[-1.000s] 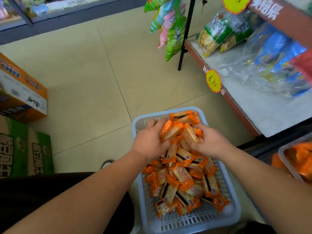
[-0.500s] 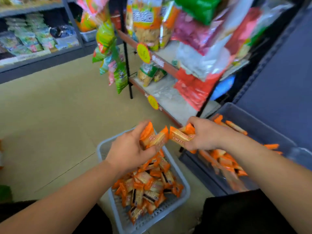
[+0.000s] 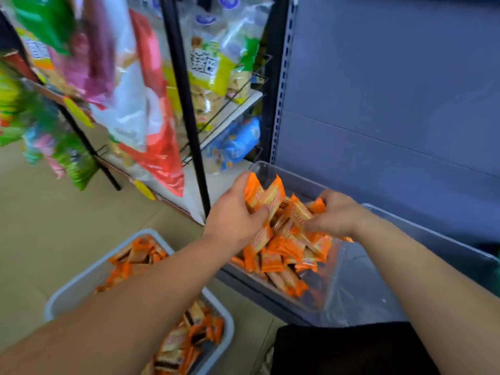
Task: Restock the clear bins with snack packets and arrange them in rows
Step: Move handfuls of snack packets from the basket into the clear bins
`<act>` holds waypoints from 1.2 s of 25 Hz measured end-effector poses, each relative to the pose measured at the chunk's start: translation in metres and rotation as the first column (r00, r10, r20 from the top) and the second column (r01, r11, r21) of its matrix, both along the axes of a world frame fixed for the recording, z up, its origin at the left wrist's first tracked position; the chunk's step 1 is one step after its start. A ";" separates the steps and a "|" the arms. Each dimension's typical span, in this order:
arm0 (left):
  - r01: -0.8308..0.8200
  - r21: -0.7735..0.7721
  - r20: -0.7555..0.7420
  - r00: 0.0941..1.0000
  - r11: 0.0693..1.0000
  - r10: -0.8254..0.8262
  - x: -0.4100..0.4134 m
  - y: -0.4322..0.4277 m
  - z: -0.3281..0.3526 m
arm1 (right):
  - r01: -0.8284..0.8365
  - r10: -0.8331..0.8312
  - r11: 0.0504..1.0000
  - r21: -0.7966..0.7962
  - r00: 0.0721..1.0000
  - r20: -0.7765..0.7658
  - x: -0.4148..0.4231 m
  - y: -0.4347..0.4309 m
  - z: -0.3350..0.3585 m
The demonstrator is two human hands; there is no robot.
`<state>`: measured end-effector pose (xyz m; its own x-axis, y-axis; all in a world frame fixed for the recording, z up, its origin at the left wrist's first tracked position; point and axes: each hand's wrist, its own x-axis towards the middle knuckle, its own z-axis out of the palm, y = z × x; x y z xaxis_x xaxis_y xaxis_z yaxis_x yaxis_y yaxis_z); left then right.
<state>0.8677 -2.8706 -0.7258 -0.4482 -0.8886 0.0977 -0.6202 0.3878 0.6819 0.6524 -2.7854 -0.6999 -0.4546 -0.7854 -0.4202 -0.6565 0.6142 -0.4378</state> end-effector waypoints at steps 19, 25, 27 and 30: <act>-0.043 0.233 -0.089 0.994 0.971 0.065 0.155 0.062 -0.052 | -0.481 0.484 0.874 0.076 0.843 -0.233 0.140 -0.029 0.030; -0.278 0.429 0.343 0.930 0.859 0.130 0.295 0.083 -0.122 | -0.712 0.728 0.682 0.169 0.683 -0.061 0.280 -0.039 -0.040; -0.295 0.523 0.388 0.918 0.800 0.086 0.329 0.085 -0.142 | -0.753 0.774 0.613 0.238 0.633 0.007 0.307 -0.035 -0.088; -0.363 0.498 0.435 0.890 0.788 0.135 0.355 0.079 -0.169 | -0.717 0.718 0.657 0.233 0.689 0.097 0.321 -0.030 -0.160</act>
